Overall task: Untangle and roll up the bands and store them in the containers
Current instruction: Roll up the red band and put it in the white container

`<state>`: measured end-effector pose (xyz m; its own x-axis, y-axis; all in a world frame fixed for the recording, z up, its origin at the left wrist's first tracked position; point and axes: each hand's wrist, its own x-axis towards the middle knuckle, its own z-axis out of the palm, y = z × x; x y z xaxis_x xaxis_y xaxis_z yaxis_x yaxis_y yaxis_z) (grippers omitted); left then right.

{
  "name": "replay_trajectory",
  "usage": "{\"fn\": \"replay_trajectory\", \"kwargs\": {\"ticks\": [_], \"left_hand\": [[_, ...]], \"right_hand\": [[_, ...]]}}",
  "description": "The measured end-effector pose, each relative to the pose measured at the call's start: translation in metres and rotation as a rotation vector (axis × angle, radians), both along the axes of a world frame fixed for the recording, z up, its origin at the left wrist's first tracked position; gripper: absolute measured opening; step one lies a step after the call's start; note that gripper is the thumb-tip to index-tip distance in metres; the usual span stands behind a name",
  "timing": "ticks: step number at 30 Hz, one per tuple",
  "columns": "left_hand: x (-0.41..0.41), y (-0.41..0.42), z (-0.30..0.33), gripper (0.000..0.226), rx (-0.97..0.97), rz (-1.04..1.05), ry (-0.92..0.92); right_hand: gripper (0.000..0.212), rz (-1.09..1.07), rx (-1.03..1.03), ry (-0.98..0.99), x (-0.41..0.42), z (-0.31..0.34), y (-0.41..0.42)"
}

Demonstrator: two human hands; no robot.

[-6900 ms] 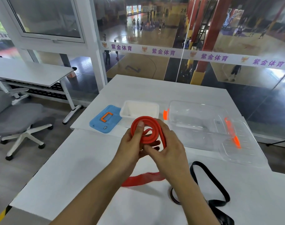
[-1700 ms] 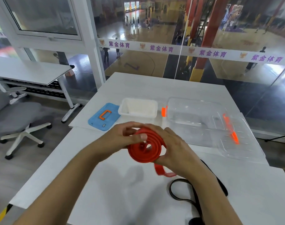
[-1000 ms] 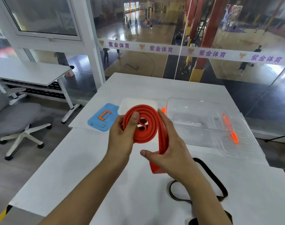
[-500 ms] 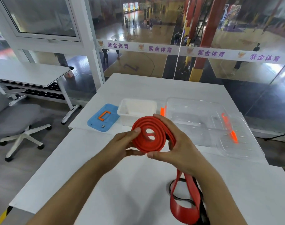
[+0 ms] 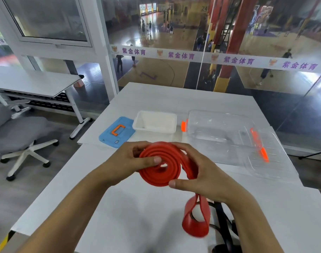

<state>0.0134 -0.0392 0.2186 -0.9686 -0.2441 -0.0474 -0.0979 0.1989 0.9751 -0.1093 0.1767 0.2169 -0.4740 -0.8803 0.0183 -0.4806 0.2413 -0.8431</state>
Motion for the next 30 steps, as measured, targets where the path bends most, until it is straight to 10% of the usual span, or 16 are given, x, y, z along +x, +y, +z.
{"fn": "replay_trajectory", "kwargs": {"ticks": [17, 30], "left_hand": [[-0.022, 0.062, -0.020, 0.054, 0.501, 0.330, 0.110], [-0.001, 0.013, 0.000, 0.037, 0.023, -0.059, -0.193]], "right_hand": [[0.128, -0.324, -0.224, 0.040, 0.022, -0.019, -0.031], [0.117, 0.085, 0.160, 0.061, -0.003, -0.009, -0.006]]}}
